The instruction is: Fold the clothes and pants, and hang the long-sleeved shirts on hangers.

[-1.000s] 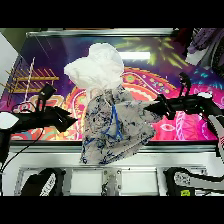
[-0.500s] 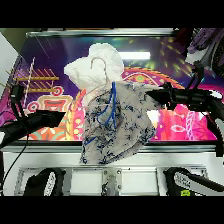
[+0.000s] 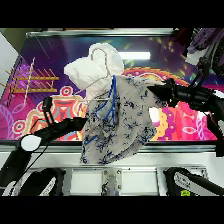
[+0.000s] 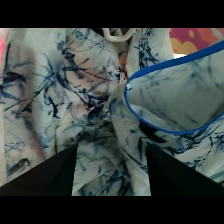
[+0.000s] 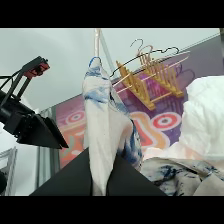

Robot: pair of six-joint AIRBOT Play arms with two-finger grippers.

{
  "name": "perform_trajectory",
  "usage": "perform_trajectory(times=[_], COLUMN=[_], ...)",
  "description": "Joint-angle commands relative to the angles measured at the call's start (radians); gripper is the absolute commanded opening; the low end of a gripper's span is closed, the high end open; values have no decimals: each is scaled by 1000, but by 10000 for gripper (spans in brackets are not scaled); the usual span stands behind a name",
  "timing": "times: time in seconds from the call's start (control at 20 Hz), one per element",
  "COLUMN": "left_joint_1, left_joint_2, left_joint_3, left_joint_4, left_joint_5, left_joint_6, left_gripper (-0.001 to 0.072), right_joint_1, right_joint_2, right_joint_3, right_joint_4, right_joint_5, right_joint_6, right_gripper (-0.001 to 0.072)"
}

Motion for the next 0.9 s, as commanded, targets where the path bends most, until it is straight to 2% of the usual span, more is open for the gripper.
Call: perform_trajectory(times=[0.0,0.15,0.3,0.55,0.6,0.65,0.75,0.85], left_joint_1=[-186,-212,-212,-212,-212,-212,-212,-212], left_joint_2=[-156,-278,-357,-430,-438,-442,-440,-439], left_joint_3=[31,79,137,169,169,169,168,168], left_joint_4=[0,-5,-6,-6,-7,-6,-7,-7], left_joint_5=[236,265,261,176,174,170,172,185], left_joint_6=[-109,-177,-180,-179,-180,-179,-180,-179], left_gripper=[434,434,434,432,396,302,301,14], right_joint_1=[0,0,0,0,0,0,0,0], right_joint_2=[2,2,2,2,2,2,3,3], right_joint_3=[1,1,1,1,1,1,1,1], right_joint_4=[1,1,1,1,1,1,1,1], right_joint_5=[-3,-3,-3,-3,-3,-3,-3,-3], right_joint_6=[8,8,8,8,8,8,9,9], right_gripper=[5,5,5,5,5,6,5,5])
